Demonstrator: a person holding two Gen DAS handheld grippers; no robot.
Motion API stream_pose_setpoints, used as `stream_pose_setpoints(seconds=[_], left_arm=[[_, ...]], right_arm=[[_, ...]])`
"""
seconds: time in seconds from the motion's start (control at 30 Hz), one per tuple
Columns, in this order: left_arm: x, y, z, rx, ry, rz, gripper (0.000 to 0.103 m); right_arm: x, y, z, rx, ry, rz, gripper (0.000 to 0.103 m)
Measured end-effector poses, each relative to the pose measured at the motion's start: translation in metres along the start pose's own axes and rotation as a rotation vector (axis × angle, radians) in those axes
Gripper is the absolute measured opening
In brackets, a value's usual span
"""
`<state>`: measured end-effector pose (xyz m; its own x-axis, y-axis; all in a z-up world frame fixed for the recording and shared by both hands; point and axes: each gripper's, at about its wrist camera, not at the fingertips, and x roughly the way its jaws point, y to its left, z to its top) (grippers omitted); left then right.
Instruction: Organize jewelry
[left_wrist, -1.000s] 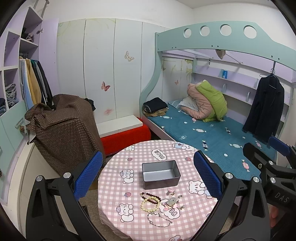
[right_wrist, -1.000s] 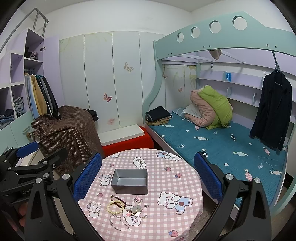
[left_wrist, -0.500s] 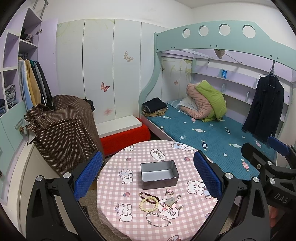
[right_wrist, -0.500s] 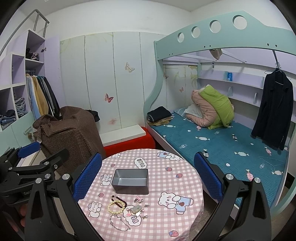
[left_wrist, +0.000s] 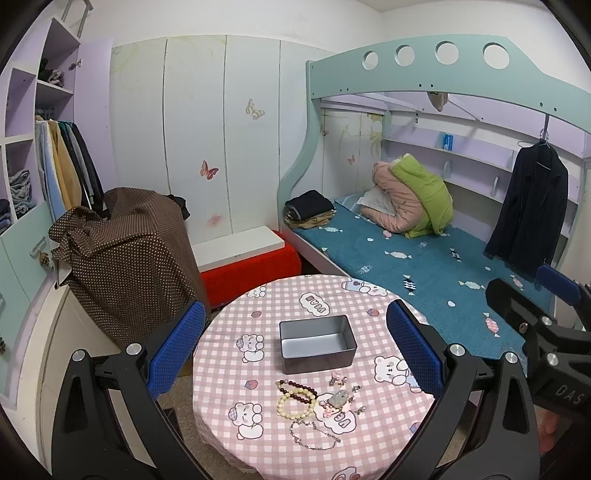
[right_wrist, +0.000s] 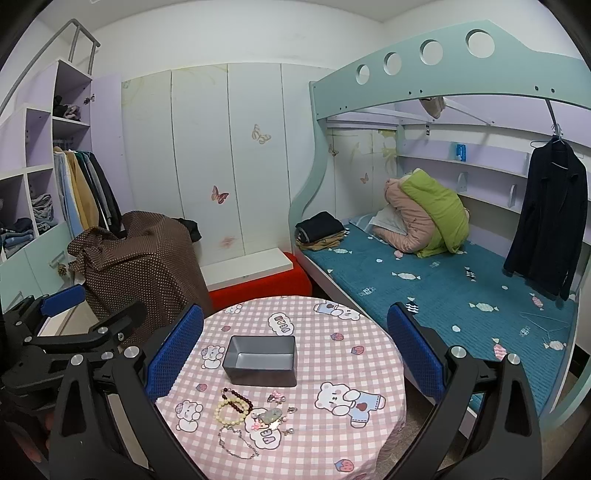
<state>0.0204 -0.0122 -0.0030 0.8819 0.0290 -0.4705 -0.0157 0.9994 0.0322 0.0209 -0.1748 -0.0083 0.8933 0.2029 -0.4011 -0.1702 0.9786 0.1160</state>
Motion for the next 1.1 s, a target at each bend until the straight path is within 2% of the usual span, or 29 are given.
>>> stream_pose_setpoints(seconds=[0.47, 0.77, 0.97, 1.1], left_arm=[[0.003, -0.008, 0.001, 0.001, 0.013, 0.007, 0.098], [0.008, -0.003, -0.005, -0.030, 0.047, 0.057, 0.098], [0.019, 0.005, -0.016, -0.039, 0.101, 0.110, 0.098], [0.037, 0.018, -0.031, -0.078, 0.189, 0.102, 0.098]], right_arm=[[0.003, -0.010, -0.004, 0.017, 0.017, 0.005, 0.095], [0.014, -0.022, -0.009, 0.047, 0.050, 0.037, 0.095], [0.024, -0.027, -0.022, 0.071, 0.103, 0.067, 0.095], [0.034, -0.034, -0.032, 0.129, 0.126, 0.112, 0.095]])
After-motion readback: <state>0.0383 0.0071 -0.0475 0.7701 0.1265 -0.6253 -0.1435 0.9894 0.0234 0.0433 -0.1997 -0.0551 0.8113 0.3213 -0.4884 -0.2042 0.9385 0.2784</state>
